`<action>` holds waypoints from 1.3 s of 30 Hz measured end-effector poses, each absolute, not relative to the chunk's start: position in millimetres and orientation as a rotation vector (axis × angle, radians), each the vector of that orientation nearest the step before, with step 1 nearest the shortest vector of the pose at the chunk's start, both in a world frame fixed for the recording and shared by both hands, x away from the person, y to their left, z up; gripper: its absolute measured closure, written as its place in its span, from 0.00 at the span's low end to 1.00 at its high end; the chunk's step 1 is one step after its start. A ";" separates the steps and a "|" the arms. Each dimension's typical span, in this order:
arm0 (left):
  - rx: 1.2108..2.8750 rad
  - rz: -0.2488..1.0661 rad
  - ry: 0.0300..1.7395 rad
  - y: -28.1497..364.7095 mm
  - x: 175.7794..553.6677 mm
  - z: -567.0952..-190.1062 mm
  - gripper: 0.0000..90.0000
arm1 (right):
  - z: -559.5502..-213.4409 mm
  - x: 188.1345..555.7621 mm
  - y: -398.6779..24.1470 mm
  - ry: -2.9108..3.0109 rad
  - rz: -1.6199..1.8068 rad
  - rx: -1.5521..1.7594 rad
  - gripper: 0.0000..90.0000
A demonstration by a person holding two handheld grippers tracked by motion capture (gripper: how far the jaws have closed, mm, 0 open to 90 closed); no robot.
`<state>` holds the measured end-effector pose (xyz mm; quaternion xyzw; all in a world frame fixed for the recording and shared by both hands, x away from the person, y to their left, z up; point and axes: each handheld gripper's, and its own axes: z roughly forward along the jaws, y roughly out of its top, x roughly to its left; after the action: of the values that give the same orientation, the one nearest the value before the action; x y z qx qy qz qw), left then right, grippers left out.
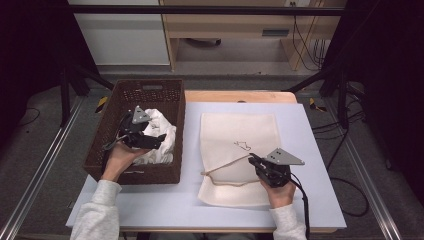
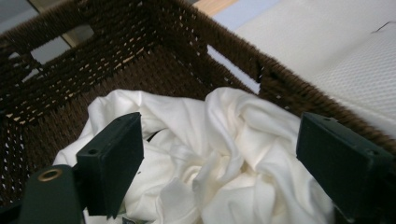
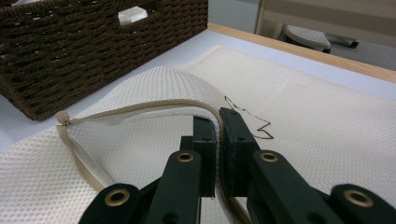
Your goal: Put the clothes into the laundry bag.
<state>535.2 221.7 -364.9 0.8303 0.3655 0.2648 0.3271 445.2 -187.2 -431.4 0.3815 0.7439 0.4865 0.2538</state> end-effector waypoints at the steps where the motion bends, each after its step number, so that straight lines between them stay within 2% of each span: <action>1: 2.175 0.693 0.957 221.7 535.2 -364.9 0.14 | -431.4 445.2 -187.2 2.022 1.322 1.037 0.95; 8: 2.280 0.634 1.053 220.6 549.1 -383.9 0.08 | -431.8 446.2 -188.1 2.033 1.320 1.043 0.95; 15: 2.305 0.594 1.091 223.0 555.3 -393.4 0.04 | -432.7 447.2 -188.1 2.041 1.313 1.049 0.95; 17: 2.298 0.548 1.122 227.6 558.8 -399.1 0.02 | -432.9 447.4 -188.1 2.045 1.312 1.050 0.95; 25: 2.431 0.536 1.138 224.9 560.9 -415.9 0.00 | -433.7 448.2 -187.9 2.062 1.306 1.054 0.94; 29: 2.462 0.457 1.170 224.8 565.4 -421.2 0.00 | -433.9 449.0 -188.3 2.068 1.307 1.056 0.94; 31: 2.471 0.410 1.159 224.4 566.6 -422.3 0.05 | -434.0 449.1 -188.4 2.069 1.306 1.061 0.93; 33: 2.476 0.343 1.127 224.7 567.0 -421.7 0.19 | -434.0 449.5 -188.3 2.071 1.306 1.065 0.93; 36: 2.471 0.288 1.149 224.1 569.1 -422.7 0.31 | -432.8 449.4 -188.9 2.069 1.305 1.059 0.92; 39: 2.465 0.241 1.172 224.5 571.1 -424.0 0.37 | -432.6 449.2 -188.3 2.075 1.303 1.064 0.92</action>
<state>571.1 224.5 -424.0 0.8815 0.4191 0.0863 0.1997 449.2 -188.3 -432.6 0.3872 0.7555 0.4743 0.2331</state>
